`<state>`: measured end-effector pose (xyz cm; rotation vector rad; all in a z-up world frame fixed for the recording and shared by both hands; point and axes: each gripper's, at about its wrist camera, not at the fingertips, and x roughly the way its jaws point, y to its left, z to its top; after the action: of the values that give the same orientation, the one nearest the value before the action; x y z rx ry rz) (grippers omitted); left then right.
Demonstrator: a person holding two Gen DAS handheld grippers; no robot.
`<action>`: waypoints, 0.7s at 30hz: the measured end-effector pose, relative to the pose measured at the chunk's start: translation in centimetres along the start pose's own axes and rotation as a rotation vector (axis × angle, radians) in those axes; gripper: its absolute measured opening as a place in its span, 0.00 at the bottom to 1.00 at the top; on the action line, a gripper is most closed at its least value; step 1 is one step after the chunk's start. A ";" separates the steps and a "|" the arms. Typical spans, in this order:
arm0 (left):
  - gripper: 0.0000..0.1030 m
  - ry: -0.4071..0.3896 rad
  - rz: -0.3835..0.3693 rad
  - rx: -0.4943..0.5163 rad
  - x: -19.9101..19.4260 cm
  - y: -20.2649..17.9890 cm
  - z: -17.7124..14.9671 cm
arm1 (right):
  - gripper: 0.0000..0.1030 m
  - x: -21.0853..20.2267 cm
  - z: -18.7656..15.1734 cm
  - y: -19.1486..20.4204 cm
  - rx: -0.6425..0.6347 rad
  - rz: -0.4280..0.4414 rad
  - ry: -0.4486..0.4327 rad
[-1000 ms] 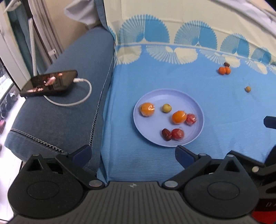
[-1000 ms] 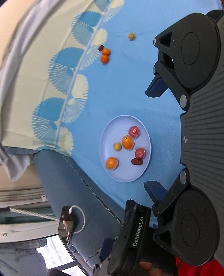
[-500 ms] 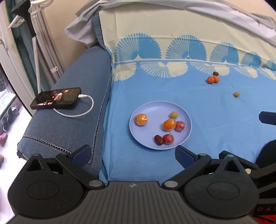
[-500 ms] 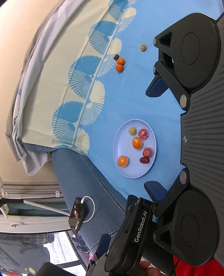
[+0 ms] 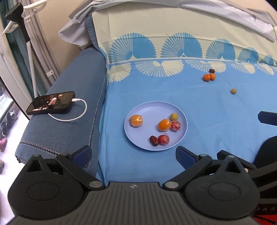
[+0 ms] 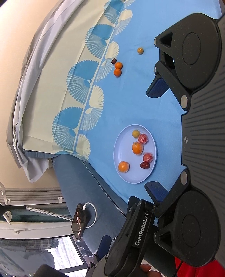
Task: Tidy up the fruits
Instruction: 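Move both open tools back toward the remaining fruit cluster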
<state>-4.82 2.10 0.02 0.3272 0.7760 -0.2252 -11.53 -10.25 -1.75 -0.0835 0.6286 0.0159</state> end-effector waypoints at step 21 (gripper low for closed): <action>1.00 0.058 -0.035 0.081 2.6 -4.3 2.8 | 0.99 1.5 -1.7 -5.0 0.150 -0.057 -0.002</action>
<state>-2.58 -3.13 -0.91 0.3980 0.8316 -0.2815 -11.13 -15.43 -3.61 0.0438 0.6238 -0.0862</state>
